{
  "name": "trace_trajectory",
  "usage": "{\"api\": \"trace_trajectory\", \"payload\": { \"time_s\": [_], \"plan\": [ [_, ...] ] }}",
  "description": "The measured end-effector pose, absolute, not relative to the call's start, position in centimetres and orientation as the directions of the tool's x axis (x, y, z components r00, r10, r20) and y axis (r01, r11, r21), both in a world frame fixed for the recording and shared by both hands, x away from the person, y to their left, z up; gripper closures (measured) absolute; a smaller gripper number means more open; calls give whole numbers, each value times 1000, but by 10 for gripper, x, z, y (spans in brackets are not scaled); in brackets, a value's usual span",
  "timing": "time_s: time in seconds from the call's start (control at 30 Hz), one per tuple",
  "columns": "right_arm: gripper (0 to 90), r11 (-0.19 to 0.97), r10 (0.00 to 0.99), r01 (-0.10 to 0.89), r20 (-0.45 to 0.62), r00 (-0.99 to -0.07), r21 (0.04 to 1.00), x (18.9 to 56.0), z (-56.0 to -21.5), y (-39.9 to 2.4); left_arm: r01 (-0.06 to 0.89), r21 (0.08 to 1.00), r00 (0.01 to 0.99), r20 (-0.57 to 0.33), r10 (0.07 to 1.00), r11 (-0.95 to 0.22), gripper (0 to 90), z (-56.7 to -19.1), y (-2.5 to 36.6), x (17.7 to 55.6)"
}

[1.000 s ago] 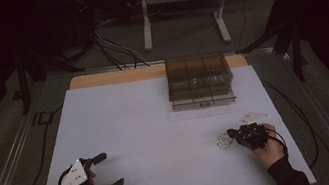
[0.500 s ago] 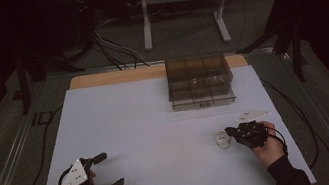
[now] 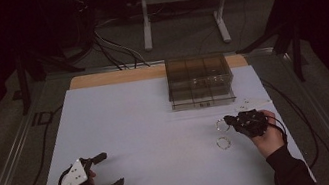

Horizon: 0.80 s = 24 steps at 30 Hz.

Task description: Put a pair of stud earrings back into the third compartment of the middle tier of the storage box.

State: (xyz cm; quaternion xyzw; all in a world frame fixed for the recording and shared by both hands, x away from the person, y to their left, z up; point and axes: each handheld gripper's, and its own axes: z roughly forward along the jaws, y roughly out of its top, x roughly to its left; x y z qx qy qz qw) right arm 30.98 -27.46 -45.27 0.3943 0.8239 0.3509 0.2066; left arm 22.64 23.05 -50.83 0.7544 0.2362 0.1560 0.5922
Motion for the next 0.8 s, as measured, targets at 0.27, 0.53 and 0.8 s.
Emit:
{"api": "trace_trajectory", "payload": {
  "time_s": [0.27,0.53,0.8],
  "plan": [
    [890,431,805,508,-63,-590,746,321,-445,-275,172,968,840,-46,540,-185,6,-508,231,226],
    [890,421,820,508,-76,-567,751,332,-435,-277,171,967,841,-44,539,-188,6,-508,230,226],
    [890,410,836,518,-81,-543,750,344,-430,-276,170,968,841,-43,539,-187,6,-508,231,226]
  ]
}}
